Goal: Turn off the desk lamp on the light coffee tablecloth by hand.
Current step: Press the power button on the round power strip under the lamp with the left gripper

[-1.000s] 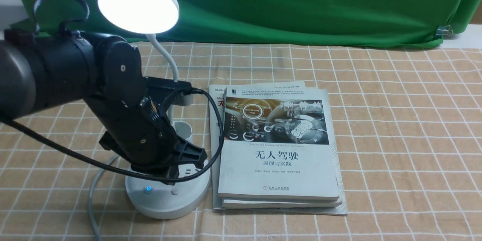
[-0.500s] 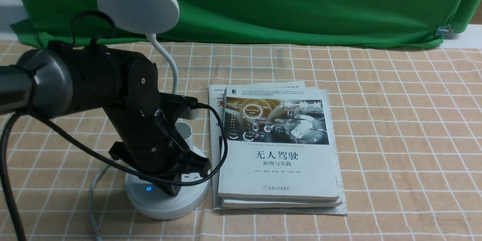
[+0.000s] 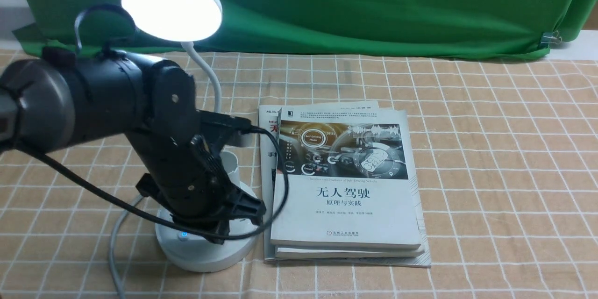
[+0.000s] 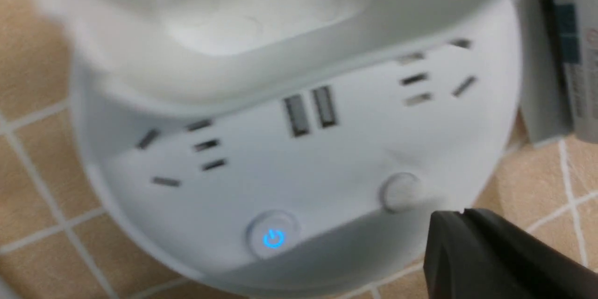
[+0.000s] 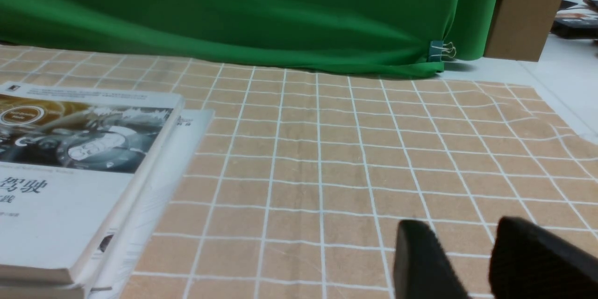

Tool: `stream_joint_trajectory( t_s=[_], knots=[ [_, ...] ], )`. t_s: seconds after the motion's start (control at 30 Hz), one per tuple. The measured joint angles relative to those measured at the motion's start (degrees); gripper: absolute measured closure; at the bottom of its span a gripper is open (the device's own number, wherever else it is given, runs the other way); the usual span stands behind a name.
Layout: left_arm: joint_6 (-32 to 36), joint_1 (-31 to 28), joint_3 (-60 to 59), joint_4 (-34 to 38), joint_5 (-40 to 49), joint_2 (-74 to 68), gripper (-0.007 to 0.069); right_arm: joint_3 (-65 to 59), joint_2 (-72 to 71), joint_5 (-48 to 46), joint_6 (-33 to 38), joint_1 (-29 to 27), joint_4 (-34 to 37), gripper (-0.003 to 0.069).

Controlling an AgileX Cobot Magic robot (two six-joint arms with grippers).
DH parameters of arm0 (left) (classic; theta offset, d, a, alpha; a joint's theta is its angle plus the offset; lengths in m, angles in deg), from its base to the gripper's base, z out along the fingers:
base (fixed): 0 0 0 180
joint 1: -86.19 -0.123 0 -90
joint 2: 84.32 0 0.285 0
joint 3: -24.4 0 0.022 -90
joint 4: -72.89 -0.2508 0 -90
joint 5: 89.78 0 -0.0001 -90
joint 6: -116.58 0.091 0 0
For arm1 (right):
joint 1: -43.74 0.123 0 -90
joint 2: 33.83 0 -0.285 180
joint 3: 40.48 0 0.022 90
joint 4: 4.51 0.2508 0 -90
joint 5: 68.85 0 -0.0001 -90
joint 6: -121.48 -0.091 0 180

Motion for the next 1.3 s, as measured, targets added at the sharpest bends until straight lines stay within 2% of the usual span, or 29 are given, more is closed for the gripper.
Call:
stream_joint_trajectory(
  t_s=[0.1,0.27,0.77,1.3],
  knots=[
    [-2.6,1.8,0.0,-2.9,-1.5,0.0,0.0628,0.0,0.0,0.0,0.0,0.0,0.0,0.0417],
    [-4.9,1.5,0.0,-7.0,-2.5,-0.9,0.0628,0.0,0.0,0.0,0.0,0.0,0.0,0.0417],
    [-2.9,1.1,0.8,-5.0,-1.5,-4.2,0.0628,0.0,0.0,0.0,0.0,0.0,0.0,0.0417],
    [-3.0,1.1,0.0,-4.1,-0.1,4.9,0.0628,0.0,0.0,0.0,0.0,0.0,0.0,0.0417]
  ],
)
